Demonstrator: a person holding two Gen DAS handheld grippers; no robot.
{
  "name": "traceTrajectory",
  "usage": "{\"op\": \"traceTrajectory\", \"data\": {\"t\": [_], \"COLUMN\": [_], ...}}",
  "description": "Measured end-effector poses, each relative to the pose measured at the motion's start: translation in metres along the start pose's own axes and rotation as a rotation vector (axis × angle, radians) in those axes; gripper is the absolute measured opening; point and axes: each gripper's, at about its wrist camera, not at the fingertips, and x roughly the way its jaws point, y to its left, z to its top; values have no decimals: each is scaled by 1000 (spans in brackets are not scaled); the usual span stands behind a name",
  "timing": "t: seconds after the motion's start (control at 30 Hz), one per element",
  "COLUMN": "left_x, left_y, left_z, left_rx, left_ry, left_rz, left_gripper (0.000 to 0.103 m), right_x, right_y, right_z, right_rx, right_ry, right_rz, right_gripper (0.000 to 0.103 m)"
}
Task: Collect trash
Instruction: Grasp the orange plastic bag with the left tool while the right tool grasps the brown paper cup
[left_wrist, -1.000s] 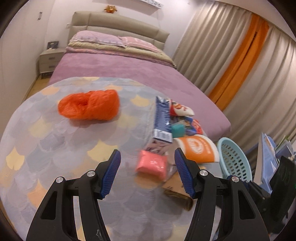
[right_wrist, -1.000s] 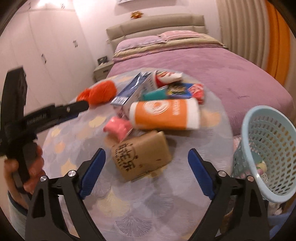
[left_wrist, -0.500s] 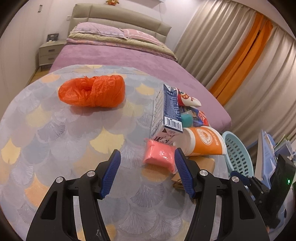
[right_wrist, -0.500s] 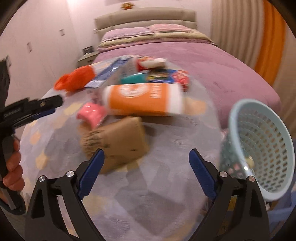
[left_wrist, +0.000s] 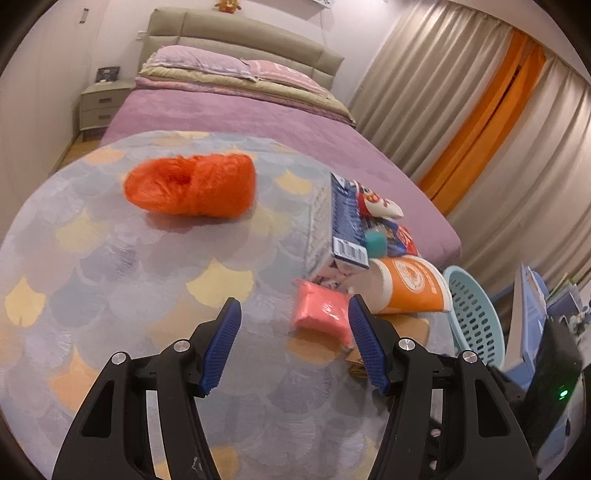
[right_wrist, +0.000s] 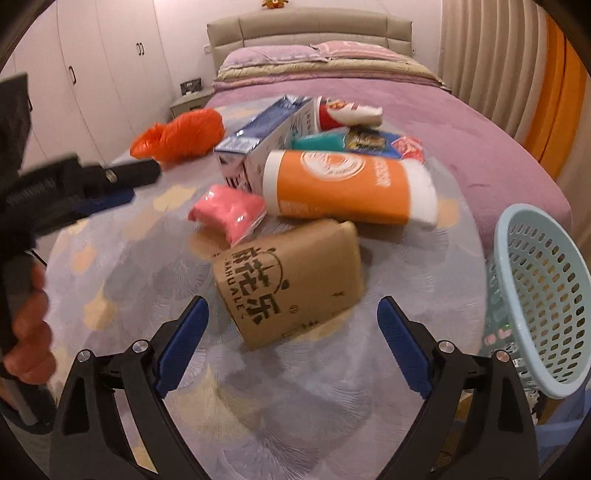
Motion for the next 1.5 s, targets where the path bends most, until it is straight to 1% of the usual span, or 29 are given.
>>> {"op": "traceTrajectory", "data": {"t": [0.17, 0.2, 0.23, 0.33, 0.47, 0.53, 0.6, 0.67, 0.77, 0.8, 0.87, 0.9, 0.93, 1.0, 1.07, 1.1, 1.13, 1.17, 1.2, 1.23, 1.37, 1.47, 1.5], "left_x": [-4, -3, -3, 0, 3, 5, 7, 6, 3, 2, -2, -3, -5, -5, -2, 1, 6, 11, 18, 26, 56, 73, 78], "left_y": [5, 6, 6, 6, 5, 4, 5, 7, 13, 15, 22, 26, 31, 39, 42, 44, 44, 43, 42, 42, 43, 42, 41], "left_z": [4, 4, 3, 2, 1, 2, 3, 4, 8, 11, 20, 26, 33, 46, 60, 67, 74, 78, 82, 86, 95, 96, 95], "left_rx": [-6, -9, -10, -11, -6, -6, -7, -11, -2, 1, 10, 11, 9, 2, 2, 6, 12, 18, 26, 34, 50, 77, 88], "left_ry": [-16, -16, -15, -11, -6, -5, -4, -5, -19, -25, -45, -57, -71, -85, -92, -96, -99, -96, -86, -69, -17, 18, 27], "left_rz": [0, -3, -3, -7, -10, -11, -6, -4, 24, 32, 64, 86, 98, 105, 111, 120, 132, 142, 150, 154, 197, 261, 276], "left_gripper": [59, 59, 59, 59, 59, 59, 59, 59, 59, 59, 64, 73, 76, 77, 81, 85, 87, 87, 88, 88, 88, 86, 85], "right_x": [3, 1, -1, -8, -16, -24, -31, -31, -24, -16, -5, 0, 9, 14, 20, 20, 21, 22, 23, 24, 25, 24, 24], "right_y": [-8, -12, -17, -34, -56, -63, -62, -60, -53, -51, -48, -47, -47, -46, -44, -43, -41, -41, -41, -42, -43, -41, -41], "right_z": [-2, -3, -4, -10, -17, -19, -16, -12, -2, 3, 9, 12, 14, 15, 17, 17, 19, 19, 19, 20, 19, 17, 16], "right_rx": [11, 17, 25, 49, 100, 135, 165, 191, 232, 253, 274, 282, 297, 305, 299, 295, 284, 280, 276, 270, 251, 232, 228], "right_ry": [3, 3, 4, 1, 9, 2, -24, -41, -44, -25, 5, 21, 44, 52, 60, 57, 53, 52, 52, 52, 51, 46, 45], "right_rz": [-33, -34, -39, -63, -75, -55, 7, 49, 53, 42, 22, 12, 19, 35, 11, 2, -11, -13, -17, -25, -35, -42, -44], "right_gripper": [88, 85, 84, 84, 84, 84, 84, 84, 84, 84, 84, 84, 83, 76, 73, 71, 65, 62, 56, 53, 53, 53, 51]}}
